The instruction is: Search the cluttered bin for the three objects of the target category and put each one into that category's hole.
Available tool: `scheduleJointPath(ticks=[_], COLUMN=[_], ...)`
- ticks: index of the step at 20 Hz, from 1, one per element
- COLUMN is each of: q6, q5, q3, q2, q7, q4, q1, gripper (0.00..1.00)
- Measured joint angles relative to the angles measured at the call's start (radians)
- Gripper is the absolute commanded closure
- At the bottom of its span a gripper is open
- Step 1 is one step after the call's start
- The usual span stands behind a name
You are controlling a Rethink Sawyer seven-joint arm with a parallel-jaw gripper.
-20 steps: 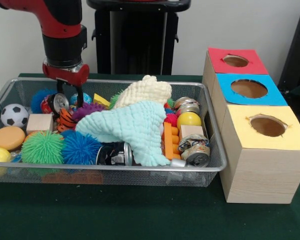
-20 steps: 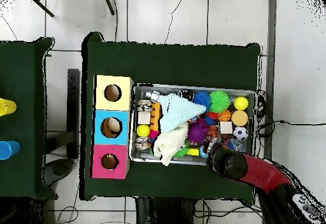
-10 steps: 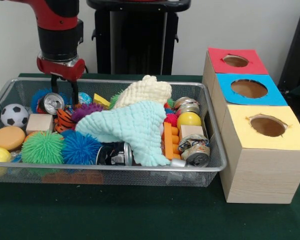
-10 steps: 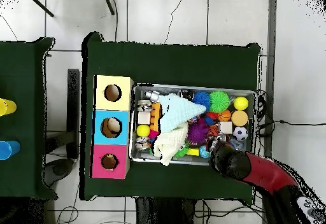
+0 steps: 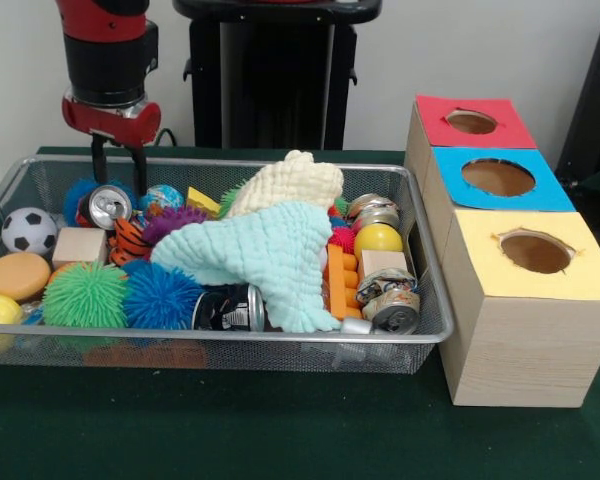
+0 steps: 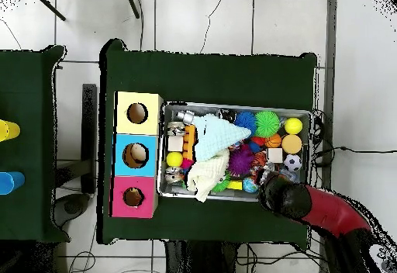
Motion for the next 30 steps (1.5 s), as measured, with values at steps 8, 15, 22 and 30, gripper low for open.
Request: scheduleJointPath(ticks=[8,15,22,30], q6=[0.008,0.008,0.007,0.008], q5=[0.003,0.003,0.009,0.023], q3=[0.0,0.001,0.001,0.001], q2=[0.005,0.055,0.098,0.102], q7=[0.0,0.0,0.0,0.0], q4=[-0.001,-0.01,-0.016,-0.027], q1=[0.005,0.023,0.039,0.044], gripper=[0.0,0.0,0.0,0.0])
